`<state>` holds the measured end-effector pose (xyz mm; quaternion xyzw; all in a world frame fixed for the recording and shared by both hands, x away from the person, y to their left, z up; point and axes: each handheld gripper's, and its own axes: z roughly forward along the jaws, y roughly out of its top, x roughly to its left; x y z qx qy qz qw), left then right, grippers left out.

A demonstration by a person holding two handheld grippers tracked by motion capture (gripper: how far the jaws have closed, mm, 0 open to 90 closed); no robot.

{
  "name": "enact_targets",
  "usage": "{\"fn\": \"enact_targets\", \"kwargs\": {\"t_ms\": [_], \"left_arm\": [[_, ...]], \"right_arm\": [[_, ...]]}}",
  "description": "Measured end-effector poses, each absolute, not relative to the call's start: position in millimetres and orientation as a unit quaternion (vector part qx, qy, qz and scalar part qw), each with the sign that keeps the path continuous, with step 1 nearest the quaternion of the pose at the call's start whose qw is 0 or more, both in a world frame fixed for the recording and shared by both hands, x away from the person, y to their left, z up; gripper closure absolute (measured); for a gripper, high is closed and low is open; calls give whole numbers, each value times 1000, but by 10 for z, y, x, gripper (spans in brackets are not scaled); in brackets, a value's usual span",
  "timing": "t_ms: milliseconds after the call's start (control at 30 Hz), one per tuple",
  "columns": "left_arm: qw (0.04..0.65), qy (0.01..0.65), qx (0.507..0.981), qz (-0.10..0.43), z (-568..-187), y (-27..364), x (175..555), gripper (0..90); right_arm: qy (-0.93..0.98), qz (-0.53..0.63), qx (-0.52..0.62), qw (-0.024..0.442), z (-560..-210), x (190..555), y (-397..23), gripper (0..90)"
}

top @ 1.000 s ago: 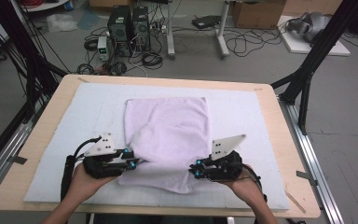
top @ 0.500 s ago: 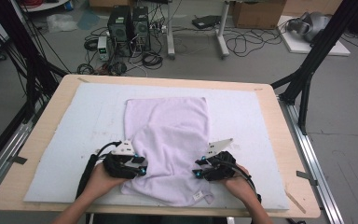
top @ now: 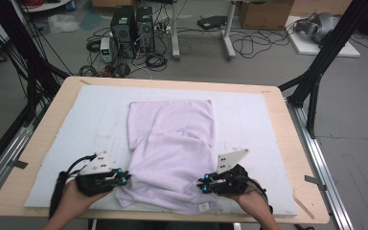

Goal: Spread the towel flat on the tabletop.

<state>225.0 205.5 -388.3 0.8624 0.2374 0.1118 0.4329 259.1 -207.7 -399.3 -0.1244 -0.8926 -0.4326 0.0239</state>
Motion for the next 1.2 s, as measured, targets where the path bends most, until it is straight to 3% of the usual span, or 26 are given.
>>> {"fn": "enact_targets", "kwargs": {"t_ms": [100,200,433,500,667,733,933,1033,1067,1133,1200], "left_arm": [[464,226,851,95,-3753,2164,2091,831],[463,231,850,104,-3771,2156,2166,611],[429,260,861,81,-4193,1919,2704,529],[412,251,873,72,-4310,1791,2795,547],[399,232,884,70,-4374,1703,2804,842],[399,229,885,68,-4349,1751,2737,855],[403,214,886,80,-4163,1972,2324,860],[422,193,883,74,-3996,2026,2059,852],[430,187,880,70,-3949,2035,2015,828],[436,191,877,70,-3895,2028,2019,650],[435,193,875,86,-3905,2015,2110,562]], "right_arm": [[-872,-480,-89,38,-3749,2407,-2117,745],[-878,-469,-99,-11,-3616,2439,-2171,645],[-905,-391,-164,-38,-4193,2892,-2077,513],[-917,-361,-163,-41,-4321,2962,-2012,536],[-914,-374,-152,-35,-4366,2948,-1968,786],[-914,-376,-146,-29,-4348,2919,-1971,825],[-910,-397,-121,10,-4238,2700,-1985,832],[-901,-425,-87,29,-4075,2493,-2008,775],[-892,-442,-86,23,-4001,2451,-2037,728],[-880,-465,-101,11,-3875,2458,-2112,671],[-888,-443,-119,-21,-3858,2557,-2126,623]]}}
